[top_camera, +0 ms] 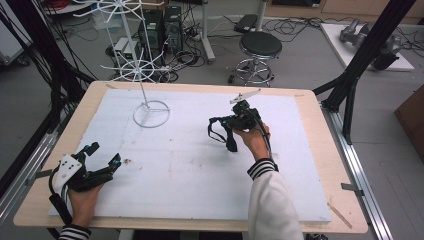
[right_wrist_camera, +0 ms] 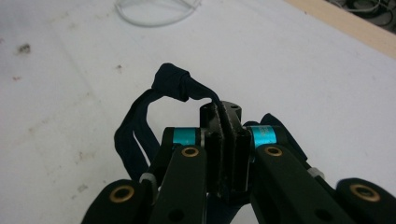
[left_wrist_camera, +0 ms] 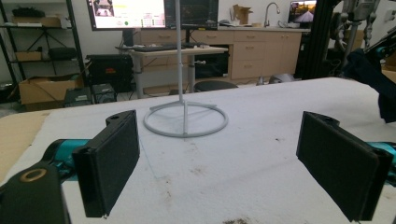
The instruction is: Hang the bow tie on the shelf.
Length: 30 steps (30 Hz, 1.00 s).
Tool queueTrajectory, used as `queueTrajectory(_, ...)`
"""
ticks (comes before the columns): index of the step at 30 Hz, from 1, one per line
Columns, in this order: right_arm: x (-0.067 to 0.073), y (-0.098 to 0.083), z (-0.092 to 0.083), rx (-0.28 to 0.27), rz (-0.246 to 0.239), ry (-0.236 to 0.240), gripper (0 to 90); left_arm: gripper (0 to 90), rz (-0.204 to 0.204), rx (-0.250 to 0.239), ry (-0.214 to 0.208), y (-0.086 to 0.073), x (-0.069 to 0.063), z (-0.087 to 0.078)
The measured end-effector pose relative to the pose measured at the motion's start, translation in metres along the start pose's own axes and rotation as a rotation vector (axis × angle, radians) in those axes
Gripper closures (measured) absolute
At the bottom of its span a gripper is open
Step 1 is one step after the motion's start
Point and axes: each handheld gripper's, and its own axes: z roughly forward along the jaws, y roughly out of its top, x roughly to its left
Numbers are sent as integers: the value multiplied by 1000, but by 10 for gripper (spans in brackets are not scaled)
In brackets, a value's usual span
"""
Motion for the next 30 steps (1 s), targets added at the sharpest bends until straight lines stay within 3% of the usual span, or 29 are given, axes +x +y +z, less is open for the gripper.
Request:
queueTrajectory(9, 11, 11, -2, -119, 27, 34, 880, 137, 1, 1, 0, 0, 0, 0)
queueTrajectory(13, 13, 15, -3, -134, 36, 44, 879, 137, -1, 0, 0, 0, 0, 0)
queueTrajectory(30, 41, 65, -1, -224, -18, 58, 879, 137, -8, -3, 0, 0, 0, 0)
